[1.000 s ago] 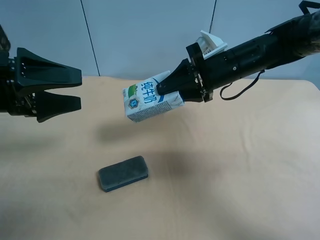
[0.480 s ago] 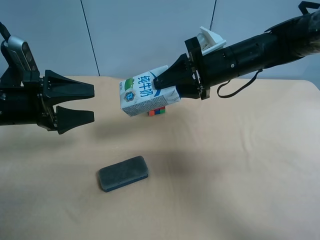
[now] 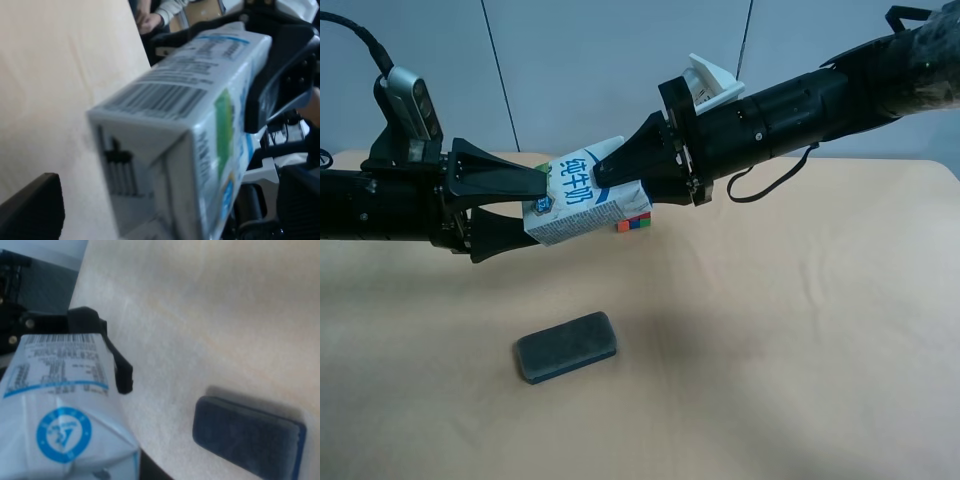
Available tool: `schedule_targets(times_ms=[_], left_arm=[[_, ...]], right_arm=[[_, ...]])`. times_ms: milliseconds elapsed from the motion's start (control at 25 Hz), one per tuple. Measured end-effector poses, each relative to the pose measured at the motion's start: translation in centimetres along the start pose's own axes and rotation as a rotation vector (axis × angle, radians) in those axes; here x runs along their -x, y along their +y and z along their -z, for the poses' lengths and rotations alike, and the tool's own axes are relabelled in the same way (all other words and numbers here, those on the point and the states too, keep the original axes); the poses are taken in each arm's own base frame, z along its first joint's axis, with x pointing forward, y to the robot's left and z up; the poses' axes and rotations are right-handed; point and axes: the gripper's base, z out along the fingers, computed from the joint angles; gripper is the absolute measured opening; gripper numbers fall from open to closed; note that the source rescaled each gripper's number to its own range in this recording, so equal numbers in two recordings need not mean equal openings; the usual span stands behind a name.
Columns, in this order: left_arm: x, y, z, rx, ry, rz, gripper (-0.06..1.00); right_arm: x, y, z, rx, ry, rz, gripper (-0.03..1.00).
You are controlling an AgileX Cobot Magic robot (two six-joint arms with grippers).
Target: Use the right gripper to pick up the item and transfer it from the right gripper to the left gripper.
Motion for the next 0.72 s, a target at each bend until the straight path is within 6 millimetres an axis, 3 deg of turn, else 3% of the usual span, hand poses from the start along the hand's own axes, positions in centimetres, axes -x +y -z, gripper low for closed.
schedule_targets(times_ms=[720], left_arm=[[0.98, -0.88, -0.82, -0.028, -0.006, 0.019, 0.94]], right_arm=[[0.22, 0.15, 0.0, 0.017, -0.024, 0.014, 0.0]])
